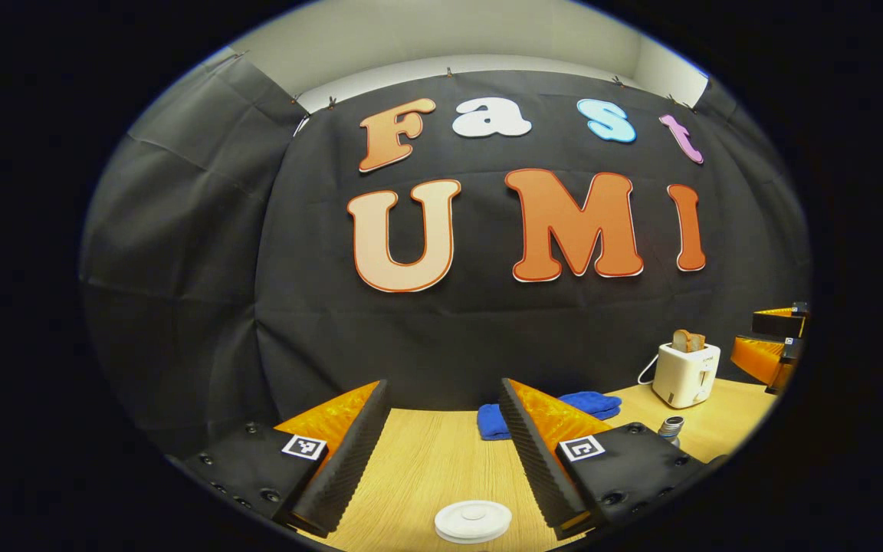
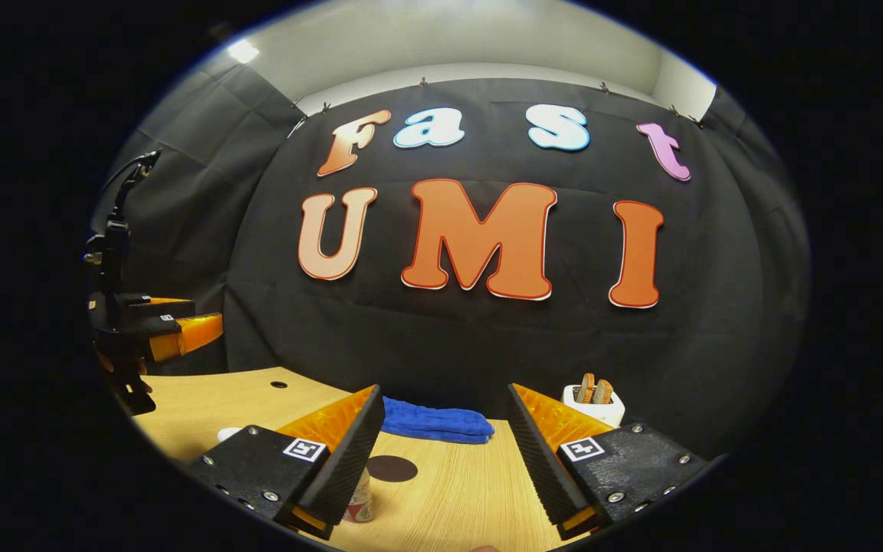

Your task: Open the teacup lid with one hand, grasp the water bottle and pour water into the teacup with the other hand; after pouring, place the water bottle on the coaster and then close the teacup lid.

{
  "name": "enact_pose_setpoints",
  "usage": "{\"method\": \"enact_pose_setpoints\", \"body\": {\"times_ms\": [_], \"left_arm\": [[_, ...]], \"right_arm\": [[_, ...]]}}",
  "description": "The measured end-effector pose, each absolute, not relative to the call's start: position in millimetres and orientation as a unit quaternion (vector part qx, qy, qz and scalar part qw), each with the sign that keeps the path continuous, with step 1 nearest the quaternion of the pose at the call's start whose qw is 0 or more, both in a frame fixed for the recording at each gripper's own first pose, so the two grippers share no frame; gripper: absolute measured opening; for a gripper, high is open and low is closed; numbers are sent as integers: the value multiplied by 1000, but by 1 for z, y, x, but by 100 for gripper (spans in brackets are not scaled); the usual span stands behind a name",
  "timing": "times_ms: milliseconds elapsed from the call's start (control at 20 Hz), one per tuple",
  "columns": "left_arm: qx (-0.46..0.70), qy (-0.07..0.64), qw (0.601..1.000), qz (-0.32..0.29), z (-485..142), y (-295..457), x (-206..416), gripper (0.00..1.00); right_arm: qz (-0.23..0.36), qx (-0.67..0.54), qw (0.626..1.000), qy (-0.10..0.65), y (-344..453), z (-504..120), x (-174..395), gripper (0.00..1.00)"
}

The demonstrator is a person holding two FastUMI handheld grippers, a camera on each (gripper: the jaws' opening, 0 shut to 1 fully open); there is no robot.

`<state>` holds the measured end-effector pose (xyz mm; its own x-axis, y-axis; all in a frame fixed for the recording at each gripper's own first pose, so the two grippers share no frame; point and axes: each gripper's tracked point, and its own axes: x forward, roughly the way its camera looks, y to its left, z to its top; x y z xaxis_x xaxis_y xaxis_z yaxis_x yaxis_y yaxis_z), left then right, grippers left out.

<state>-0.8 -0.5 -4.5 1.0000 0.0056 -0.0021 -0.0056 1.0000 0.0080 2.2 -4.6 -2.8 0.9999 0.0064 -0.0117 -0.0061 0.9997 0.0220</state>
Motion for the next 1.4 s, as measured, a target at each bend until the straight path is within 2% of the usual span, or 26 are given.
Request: {"method": "enact_pose_setpoints", "body": {"times_ms": [450,750,850,1400], "left_arm": [[4,0,1000,-3,-2,-6,-1,96],[8,27,1000,-12,-27,-6,-2,94],[11,40,999,-18,-40,-8,-2,96],[13,128,991,-41,-119,-20,-6,96]], "right_arm": [[11,5,1000,-4,0,6,3,96],[24,14,999,22,9,-18,3,96],[30,15,999,30,14,-28,2,96],[90,21,992,89,53,-87,-6,97]]}}
